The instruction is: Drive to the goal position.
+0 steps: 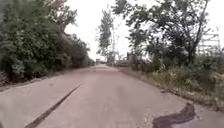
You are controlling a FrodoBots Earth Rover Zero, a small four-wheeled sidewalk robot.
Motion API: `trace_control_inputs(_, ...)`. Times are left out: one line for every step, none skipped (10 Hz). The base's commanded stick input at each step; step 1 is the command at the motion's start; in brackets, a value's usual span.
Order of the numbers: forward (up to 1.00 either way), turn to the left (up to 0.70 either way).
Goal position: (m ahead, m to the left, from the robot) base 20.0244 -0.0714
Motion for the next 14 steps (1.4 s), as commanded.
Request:
trace_control_inputs(0.70, 0.00)
trace_control_inputs(0.70, 0.00)
trace_control_inputs(0.70, 0.00)
trace_control_inputs(0.70, 0.00)
trace_control_inputs(0.70, 0.00)
trace_control_inputs(0.70, 0.00)
trace_control_inputs(0.70, 0.00)
trace_control_inputs(0.70, 0.00)
trace_control_inputs(0.70, 0.00)
trace_control_inputs(0.70, 0.00)
trace_control_inputs(0.70, 0.00)
trace_control_inputs(0.70, 0.00)
trace_control_inputs(0.70, 0.00)
trace_control_inputs(0.70, 0.00)
